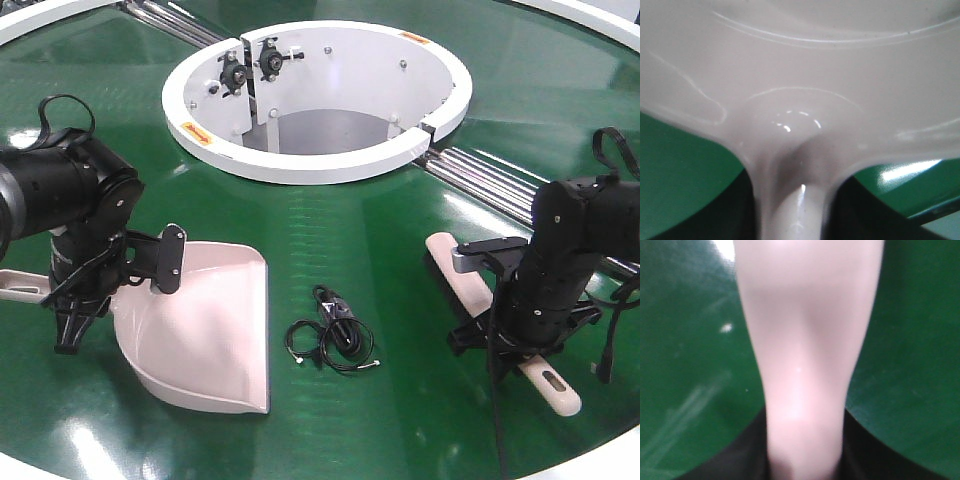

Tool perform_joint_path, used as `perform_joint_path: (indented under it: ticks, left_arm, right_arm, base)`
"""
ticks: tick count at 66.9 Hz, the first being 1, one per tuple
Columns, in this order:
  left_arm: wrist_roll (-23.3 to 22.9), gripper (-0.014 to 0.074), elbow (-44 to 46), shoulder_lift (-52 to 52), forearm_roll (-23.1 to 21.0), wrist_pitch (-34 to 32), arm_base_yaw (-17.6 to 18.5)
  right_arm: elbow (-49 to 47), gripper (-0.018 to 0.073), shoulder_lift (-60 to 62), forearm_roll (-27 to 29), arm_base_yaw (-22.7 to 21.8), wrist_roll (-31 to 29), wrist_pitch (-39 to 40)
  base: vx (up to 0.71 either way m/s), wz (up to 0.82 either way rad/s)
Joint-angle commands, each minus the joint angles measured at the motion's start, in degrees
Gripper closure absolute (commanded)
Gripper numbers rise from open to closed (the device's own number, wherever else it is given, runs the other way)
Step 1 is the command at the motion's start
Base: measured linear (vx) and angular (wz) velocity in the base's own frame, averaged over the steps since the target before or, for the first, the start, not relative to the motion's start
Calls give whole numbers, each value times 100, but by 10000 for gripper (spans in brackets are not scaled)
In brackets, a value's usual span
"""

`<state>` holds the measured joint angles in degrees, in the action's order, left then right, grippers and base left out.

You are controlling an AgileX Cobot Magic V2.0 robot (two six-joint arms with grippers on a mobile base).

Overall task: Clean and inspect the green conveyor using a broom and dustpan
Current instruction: 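Lift the brush with the right gripper and move it behind the cable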

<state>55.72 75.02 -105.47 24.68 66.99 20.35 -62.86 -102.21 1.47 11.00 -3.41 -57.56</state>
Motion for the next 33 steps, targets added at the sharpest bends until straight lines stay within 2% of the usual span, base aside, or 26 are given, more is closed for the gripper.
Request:
perform_joint_path:
  ticks: [1, 18, 33]
  left_arm:
    - [-63, 603, 159, 261, 96, 17, 45]
    - [-63, 603, 159, 261, 96, 17, 45]
    - [-63, 603, 159, 261, 96, 17, 45]
  right_arm:
    - [-167, 572, 355, 59, 4, -71, 44]
    - [-167, 564, 747, 331, 33, 10, 36]
    - [-167, 564, 867, 138, 631, 670, -91]
  base:
    - [0, 0]
    - [0, 0]
    - [0, 0]
